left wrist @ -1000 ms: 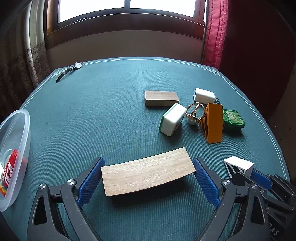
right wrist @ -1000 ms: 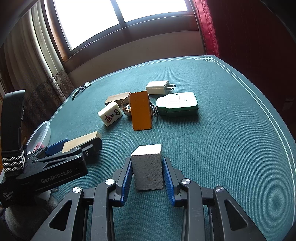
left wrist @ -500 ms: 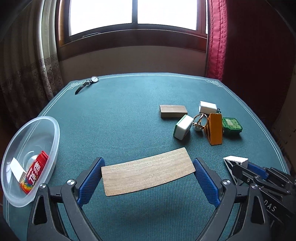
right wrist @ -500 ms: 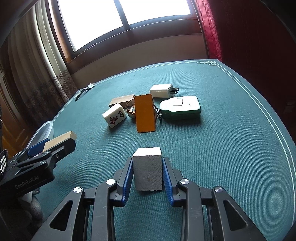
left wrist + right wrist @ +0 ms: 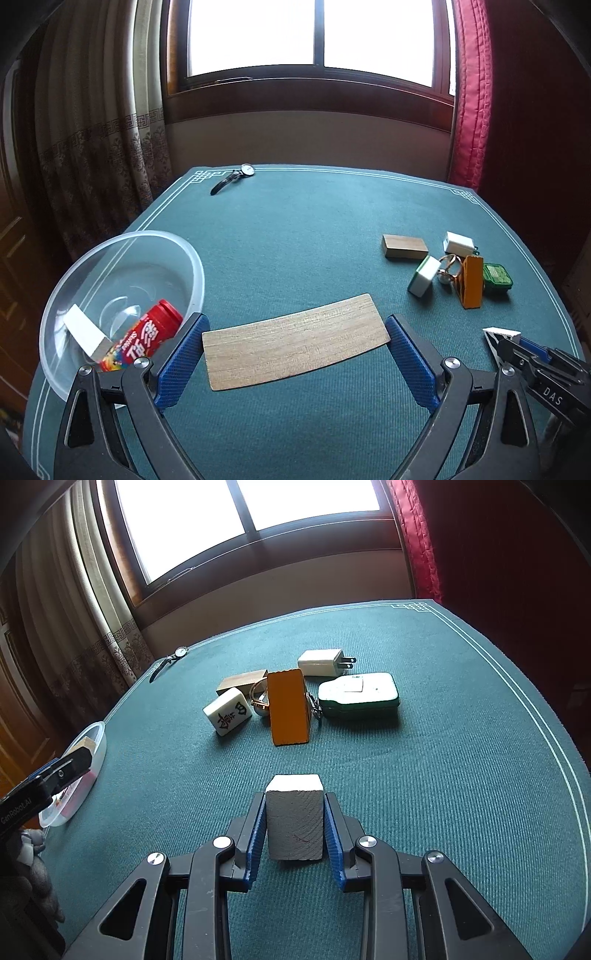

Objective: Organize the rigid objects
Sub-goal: 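Carry the wooden plank over the clear bowl with the left tool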

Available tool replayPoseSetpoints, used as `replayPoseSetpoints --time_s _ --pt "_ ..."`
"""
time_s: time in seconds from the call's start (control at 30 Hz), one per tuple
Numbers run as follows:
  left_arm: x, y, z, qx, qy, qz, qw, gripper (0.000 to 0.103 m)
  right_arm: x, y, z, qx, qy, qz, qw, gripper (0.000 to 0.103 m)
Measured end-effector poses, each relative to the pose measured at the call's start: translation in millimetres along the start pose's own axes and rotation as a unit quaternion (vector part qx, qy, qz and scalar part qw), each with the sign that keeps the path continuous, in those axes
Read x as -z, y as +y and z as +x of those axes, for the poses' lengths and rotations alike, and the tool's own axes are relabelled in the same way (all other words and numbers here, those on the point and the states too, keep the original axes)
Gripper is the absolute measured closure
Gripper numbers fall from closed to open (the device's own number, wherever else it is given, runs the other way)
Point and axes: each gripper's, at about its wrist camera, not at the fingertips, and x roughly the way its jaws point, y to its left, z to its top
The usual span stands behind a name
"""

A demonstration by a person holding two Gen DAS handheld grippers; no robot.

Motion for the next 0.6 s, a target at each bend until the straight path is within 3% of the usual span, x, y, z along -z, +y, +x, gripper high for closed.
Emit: replayPoseSetpoints --time_s 0.4,0.6 --pt "11 80 -15 -0.081 -0.003 -0.052 0.9954 0.007 0 0 0 0.000 0.000 0.000 1.000 0.071" --pt "20 117 -21 -0.102 0.003 -0.071 0.9922 0.007 0 0 0 0.001 0.000 0.000 1.000 0.071"
